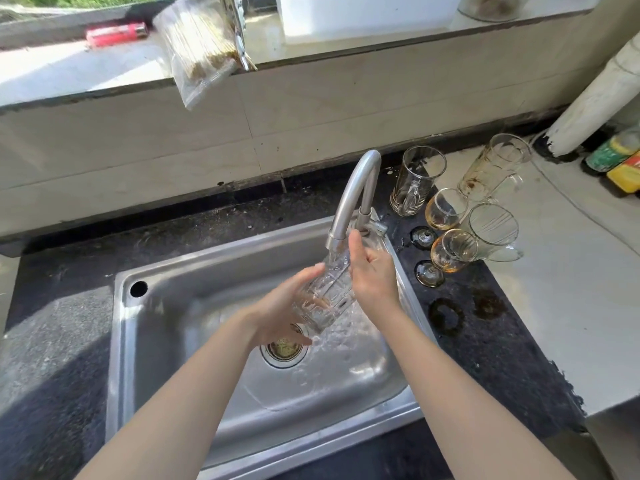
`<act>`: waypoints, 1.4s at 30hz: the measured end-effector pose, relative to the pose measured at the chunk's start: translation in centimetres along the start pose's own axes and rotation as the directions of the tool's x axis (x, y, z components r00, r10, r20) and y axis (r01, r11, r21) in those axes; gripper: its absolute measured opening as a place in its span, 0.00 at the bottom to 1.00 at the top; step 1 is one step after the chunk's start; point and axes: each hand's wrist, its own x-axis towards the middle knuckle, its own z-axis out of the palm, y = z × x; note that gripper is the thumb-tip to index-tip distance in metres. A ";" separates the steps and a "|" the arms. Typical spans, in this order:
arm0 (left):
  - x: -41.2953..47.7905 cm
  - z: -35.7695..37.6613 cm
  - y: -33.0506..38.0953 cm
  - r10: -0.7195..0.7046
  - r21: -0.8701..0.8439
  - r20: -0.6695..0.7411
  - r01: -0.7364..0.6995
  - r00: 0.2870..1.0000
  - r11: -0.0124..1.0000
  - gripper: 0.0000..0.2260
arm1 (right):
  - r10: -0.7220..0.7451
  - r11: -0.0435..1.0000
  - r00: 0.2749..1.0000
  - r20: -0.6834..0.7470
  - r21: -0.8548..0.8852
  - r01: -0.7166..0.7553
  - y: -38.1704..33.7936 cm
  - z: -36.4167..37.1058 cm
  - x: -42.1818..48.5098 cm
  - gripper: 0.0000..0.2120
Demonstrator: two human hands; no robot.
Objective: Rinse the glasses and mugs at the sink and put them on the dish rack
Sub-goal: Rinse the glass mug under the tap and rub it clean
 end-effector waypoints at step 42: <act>-2.4 0.1 2.5 0.412 0.915 -0.247 0.072 0.877 0.396 0.36 | 0.314 0.903 0.874 0.372 -0.402 -0.153 -1.7 -3.1 0.3 0.16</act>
